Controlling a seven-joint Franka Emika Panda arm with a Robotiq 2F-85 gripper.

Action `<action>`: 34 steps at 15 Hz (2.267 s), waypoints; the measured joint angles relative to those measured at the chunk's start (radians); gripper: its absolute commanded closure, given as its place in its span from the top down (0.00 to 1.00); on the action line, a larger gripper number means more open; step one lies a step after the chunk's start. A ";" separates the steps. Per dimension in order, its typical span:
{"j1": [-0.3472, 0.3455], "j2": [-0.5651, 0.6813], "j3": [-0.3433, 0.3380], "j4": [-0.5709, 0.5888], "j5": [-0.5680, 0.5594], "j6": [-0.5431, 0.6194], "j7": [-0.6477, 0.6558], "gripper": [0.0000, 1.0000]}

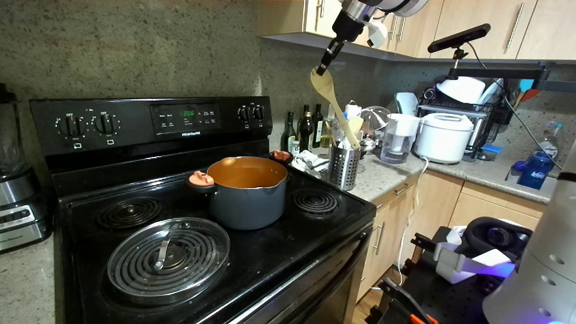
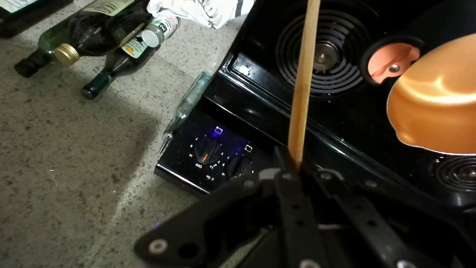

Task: Pick up a wooden spatula from the holder and put it inside the pot on the stove

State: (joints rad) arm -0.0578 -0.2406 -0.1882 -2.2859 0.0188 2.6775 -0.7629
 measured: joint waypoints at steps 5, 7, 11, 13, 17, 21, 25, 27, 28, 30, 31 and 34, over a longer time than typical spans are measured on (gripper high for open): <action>0.007 0.002 -0.001 -0.001 -0.001 0.001 0.001 0.02; 0.027 0.002 -0.001 -0.001 0.002 0.010 0.001 0.02; 0.075 0.001 0.005 -0.001 0.004 0.024 0.001 0.02; 0.098 0.000 0.006 -0.001 0.013 0.025 0.000 0.02; 0.138 0.000 0.006 -0.002 0.061 0.025 -0.012 0.02; 0.193 -0.001 0.012 -0.018 0.135 0.026 -0.082 0.02; 0.244 -0.012 0.040 -0.034 0.165 0.026 -0.137 0.02; 0.265 -0.020 0.053 -0.039 0.167 0.026 -0.144 0.02; 0.275 -0.023 0.056 -0.042 0.172 0.026 -0.157 0.02; 0.295 -0.030 0.059 -0.045 0.190 0.026 -0.188 0.02; 0.303 -0.033 0.060 -0.046 0.199 0.026 -0.203 0.02; 0.317 -0.039 0.060 -0.053 0.229 0.026 -0.253 0.02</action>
State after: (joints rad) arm 0.2590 -0.2793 -0.1285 -2.3390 0.2475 2.7037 -1.0157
